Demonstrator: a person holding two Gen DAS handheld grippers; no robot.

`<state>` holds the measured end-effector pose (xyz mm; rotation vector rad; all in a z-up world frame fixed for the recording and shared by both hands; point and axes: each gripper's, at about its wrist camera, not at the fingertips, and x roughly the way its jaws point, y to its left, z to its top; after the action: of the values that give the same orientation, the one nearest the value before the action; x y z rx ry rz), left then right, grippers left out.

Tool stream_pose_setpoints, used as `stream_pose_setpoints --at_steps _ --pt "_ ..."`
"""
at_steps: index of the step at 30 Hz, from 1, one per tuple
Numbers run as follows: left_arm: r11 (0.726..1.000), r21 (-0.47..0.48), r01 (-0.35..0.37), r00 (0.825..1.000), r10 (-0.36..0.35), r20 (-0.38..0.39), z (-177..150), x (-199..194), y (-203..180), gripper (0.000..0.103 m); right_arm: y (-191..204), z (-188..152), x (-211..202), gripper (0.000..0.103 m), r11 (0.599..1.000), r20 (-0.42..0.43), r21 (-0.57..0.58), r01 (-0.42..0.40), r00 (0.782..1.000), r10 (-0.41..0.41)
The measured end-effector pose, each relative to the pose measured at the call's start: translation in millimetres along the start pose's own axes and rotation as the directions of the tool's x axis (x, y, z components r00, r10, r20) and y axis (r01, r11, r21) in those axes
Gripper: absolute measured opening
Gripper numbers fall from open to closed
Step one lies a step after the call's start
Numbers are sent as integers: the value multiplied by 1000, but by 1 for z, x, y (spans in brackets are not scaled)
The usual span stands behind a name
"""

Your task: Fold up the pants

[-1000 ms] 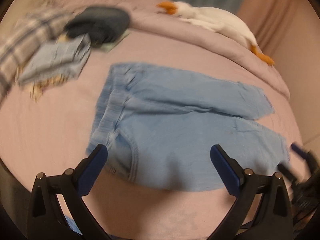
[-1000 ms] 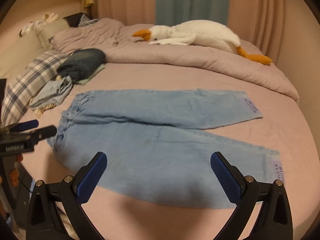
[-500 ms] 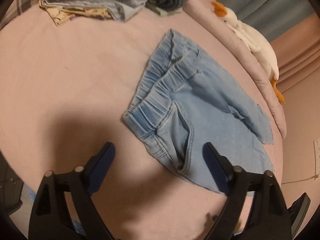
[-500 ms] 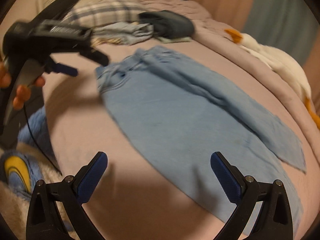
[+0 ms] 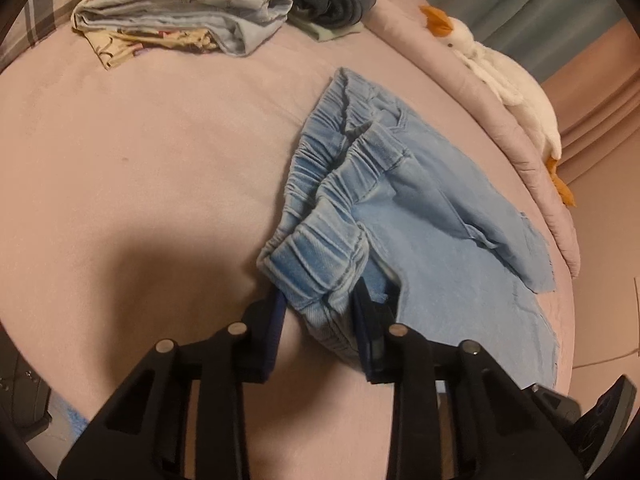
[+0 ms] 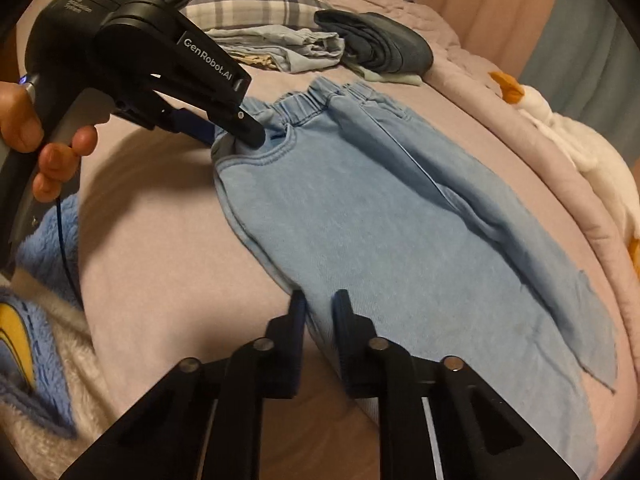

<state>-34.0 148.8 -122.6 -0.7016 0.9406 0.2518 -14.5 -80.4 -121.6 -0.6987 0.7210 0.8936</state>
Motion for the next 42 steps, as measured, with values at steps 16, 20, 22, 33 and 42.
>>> stream_pose_setpoints --at_steps 16,20,22,33,42 --pt "947 228 -228 964 186 192 -1 -40 -34 64 -19 -3 -38 17 955 98 165 -245 968 231" --pt "892 402 -208 975 157 155 -11 -11 -70 63 -64 -9 -41 50 925 107 346 -156 986 127" --pt "832 512 -214 977 174 125 -25 15 -88 63 -83 -17 -32 50 906 35 419 -66 998 56" --pt "826 551 -120 992 122 34 -3 32 -85 66 -87 -56 -29 50 907 -129 411 -90 979 155" --pt "838 490 -241 969 181 167 108 71 -82 68 -170 -7 -18 54 906 28 416 -76 997 70"
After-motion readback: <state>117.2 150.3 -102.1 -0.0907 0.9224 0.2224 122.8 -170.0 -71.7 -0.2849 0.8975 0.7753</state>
